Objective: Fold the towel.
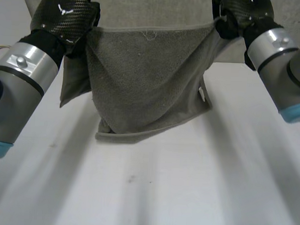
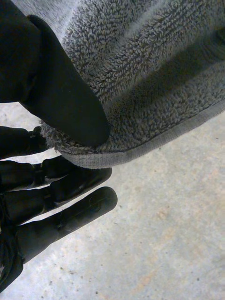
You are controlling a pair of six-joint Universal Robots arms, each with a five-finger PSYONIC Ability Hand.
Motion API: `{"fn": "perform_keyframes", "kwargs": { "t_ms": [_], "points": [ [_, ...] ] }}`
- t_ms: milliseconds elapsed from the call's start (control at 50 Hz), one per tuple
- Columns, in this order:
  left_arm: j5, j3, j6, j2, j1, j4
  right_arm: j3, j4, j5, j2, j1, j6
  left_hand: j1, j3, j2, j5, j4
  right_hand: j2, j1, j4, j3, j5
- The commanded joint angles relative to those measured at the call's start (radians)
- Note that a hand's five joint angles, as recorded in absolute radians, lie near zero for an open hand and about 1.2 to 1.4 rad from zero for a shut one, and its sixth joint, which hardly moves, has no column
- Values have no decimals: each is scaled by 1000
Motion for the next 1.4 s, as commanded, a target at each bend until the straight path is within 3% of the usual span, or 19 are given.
{"fn": "perform_keyframes", "kwargs": {
  "t_ms": [20, 160, 260, 500, 580, 700, 820, 920, 980, 1020, 1060, 1080, 1100, 1120, 1140, 1180, 1300, 1380, 1400],
  "points": [
    [-10, -240, -1, 5, 15, 27, 306, 1, -43, -168, -12, -133, 207, 181, 178, 187, 179, 226, 416, 203, 212, 248],
    [-10, -422, -9, -5, -20, -19, 558, 298, -91, -175, -29, -448, 207, 181, 178, 187, 179, 226, 416, 203, 212, 248],
    [-22, -455, -33, -86, -102, -135, 671, 378, -103, -144, -18, -554, 207, 181, 178, 187, 179, 226, 416, 203, 212, 248],
    [-128, -443, -30, -122, -100, -188, 692, 380, -89, -121, -22, -563, 207, 181, 178, 187, 179, 226, 416, 203, 212, 248],
    [-185, -419, -21, -97, -97, -237, 626, 432, -89, -123, -22, -569, 207, 181, 178, 187, 179, 226, 416, 203, 212, 248],
    [-185, -346, -23, -119, -56, -243, 464, 450, -81, -74, -7, -568, 207, 181, 178, 187, 179, 226, 416, 203, 212, 248],
    [-183, -124, -7, -329, -25, -237, 231, 457, -38, 115, 44, -566, 207, 181, 178, 187, 179, 226, 416, 203, 212, 248],
    [-183, 112, 31, -490, 1, -226, -42, 444, 61, 255, 80, -574, 207, 181, 178, 187, 179, 226, 416, 203, 212, 248],
    [-168, 259, 31, -528, 22, -156, -250, 406, 109, 321, 82, -580, 207, 181, 178, 187, 179, 226, 416, 203, 212, 248],
    [-143, 309, 17, -528, 27, -62, -397, 255, 142, 328, 88, -563, 207, 181, 178, 187, 179, 226, 416, 203, 212, 248],
    [-110, 342, -38, -509, 39, 216, -410, 127, 158, 307, 88, -548, 207, 181, 178, 187, 179, 226, 416, 203, 212, 248],
    [-110, 342, -38, -509, 39, 217, -392, -24, 172, 269, 83, -524, 207, 181, 178, 187, 179, 226, 416, 203, 212, 248],
    [-108, 333, -77, -481, 36, 372, -391, -25, 172, 269, 83, -523, 207, 181, 178, 187, 179, 226, 416, 203, 212, 248],
    [-104, 313, -113, -438, 35, 507, -356, -169, 187, 221, 82, -496, 207, 181, 178, 187, 179, 226, 416, 203, 212, 248],
    [-104, 313, -113, -438, 35, 509, -356, -171, 187, 221, 82, -496, 207, 181, 178, 187, 179, 226, 416, 203, 212, 248],
    [-104, 240, -157, -348, 39, 726, -249, -331, 190, 135, 79, -465, 207, 181, 178, 187, 179, 226, 416, 203, 212, 248],
    [-104, 134, -165, -277, 39, 753, -135, -301, 172, 78, 88, -459, 207, 181, 178, 187, 179, 226, 416, 203, 212, 248],
    [-99, 72, -161, -275, 39, 674, -18, -144, 102, 45, 79, -459, 207, 181, 178, 187, 179, 226, 416, 203, 212, 248],
    [-99, 36, -161, -272, 39, 591, -17, -143, 101, 45, 79, -459, 207, 181, 178, 187, 179, 226, 416, 203, 212, 248]
  ]
}}
